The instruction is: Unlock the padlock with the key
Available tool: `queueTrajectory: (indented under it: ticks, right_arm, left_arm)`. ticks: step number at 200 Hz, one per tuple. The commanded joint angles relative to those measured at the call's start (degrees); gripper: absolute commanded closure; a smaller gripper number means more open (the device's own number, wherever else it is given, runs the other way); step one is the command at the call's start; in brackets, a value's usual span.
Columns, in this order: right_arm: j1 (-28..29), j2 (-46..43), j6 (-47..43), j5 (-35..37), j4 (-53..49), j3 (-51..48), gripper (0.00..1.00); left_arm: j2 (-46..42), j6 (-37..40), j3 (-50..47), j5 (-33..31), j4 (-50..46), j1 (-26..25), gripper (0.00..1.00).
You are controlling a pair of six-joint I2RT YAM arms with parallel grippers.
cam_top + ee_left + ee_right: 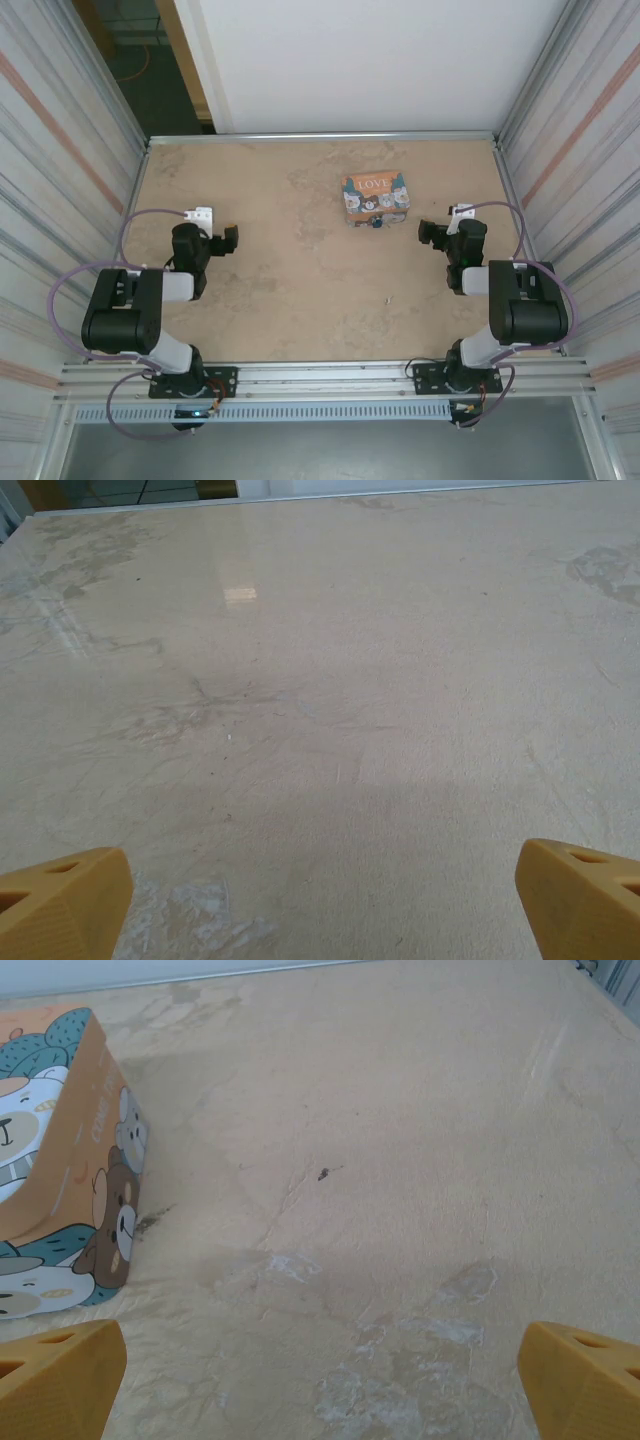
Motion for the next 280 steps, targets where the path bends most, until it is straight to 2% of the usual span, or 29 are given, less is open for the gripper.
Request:
queueTrajectory:
  ticks: [1, 280]
  right_arm:
    - [0.2, 0.2, 1.1, 0.9, -0.2, 0.7, 0.01]
    - [0.1, 0.0, 1.0, 0.5, -0.2, 0.7, 0.01]
  left_arm:
    - [-0.1, 1.2, 1.1, 0.9, 0.5, 0.3, 0.01]
    - [-0.6, 1.6, 0.6, 2.3, 0.8, 0.4, 0.01]
